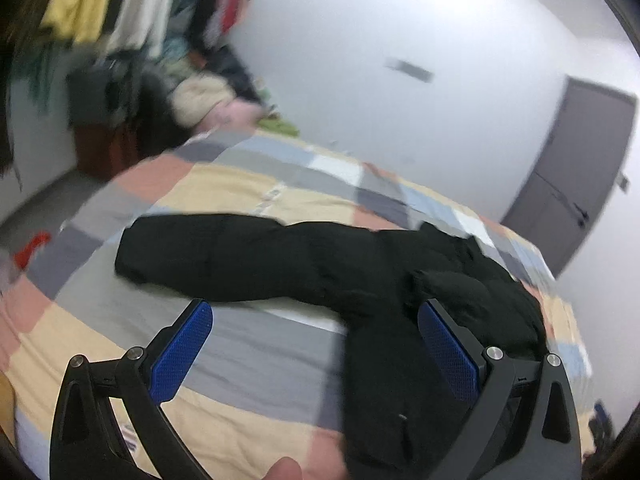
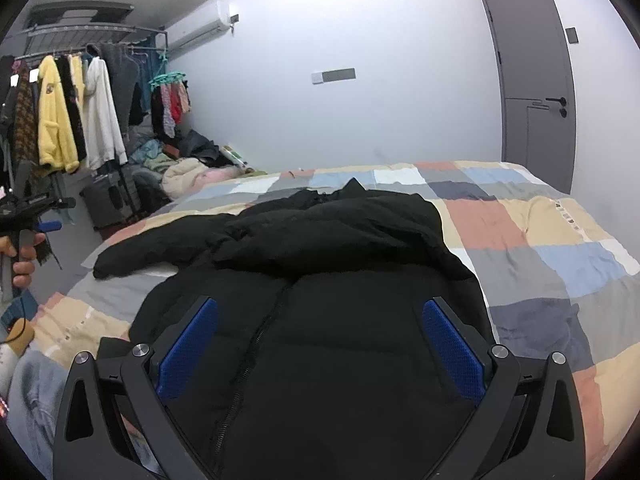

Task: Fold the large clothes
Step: 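Grasp the sleeve cuff nearest the left tool with the left tool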

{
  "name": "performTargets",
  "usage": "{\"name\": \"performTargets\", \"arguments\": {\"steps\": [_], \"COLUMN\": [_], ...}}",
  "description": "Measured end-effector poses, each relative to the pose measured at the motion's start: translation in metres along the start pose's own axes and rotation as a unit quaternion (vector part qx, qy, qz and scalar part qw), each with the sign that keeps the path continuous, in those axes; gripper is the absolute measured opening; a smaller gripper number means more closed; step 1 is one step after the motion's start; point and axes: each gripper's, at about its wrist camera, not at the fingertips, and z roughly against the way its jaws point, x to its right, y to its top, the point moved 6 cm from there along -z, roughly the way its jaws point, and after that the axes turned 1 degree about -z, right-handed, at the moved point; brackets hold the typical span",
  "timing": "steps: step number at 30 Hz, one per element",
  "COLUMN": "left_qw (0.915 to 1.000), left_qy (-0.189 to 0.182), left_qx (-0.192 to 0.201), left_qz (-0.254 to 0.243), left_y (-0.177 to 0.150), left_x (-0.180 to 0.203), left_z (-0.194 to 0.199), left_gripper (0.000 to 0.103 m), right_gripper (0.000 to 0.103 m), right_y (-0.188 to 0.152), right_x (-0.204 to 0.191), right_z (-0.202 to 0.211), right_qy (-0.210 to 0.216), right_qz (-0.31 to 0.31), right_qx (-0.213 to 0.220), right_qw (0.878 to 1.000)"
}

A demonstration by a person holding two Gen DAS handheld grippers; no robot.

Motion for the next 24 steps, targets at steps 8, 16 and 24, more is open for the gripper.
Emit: {"name": "performTargets", "arguments": {"steps": [8, 16, 24], "left_qw": [0.9835, 0.9533, 0.9439], "left_qy": [-0.023, -0.058, -0.056], "left_qx": [-0.04, -0.058, -0.007], "left_qz": [0.175, 0.291, 0.325], "left_y": [-0.002, -0.018, -0.002], "left_x": [-0.131, -0.214, -0.268], "left_z": [-0.089, -0.177, -0.216], "left_gripper": [0.103, 0.101, 0.099], "right_gripper": [0.103, 0.103, 0.103], "right_y": [-0.003, -0.006, -0.004], "right_x": [0.0, 0.0, -0.008], "right_z": [-0.02, -0.049, -0.071], "right_qy": [-0.024, -0.057, -0.093], "right_qz": [-0.016, -0.038, -0.036], "right_qx": [-0.026, -0.061, -0.083], "right_qw": [0.999, 0.996, 0.992]}}
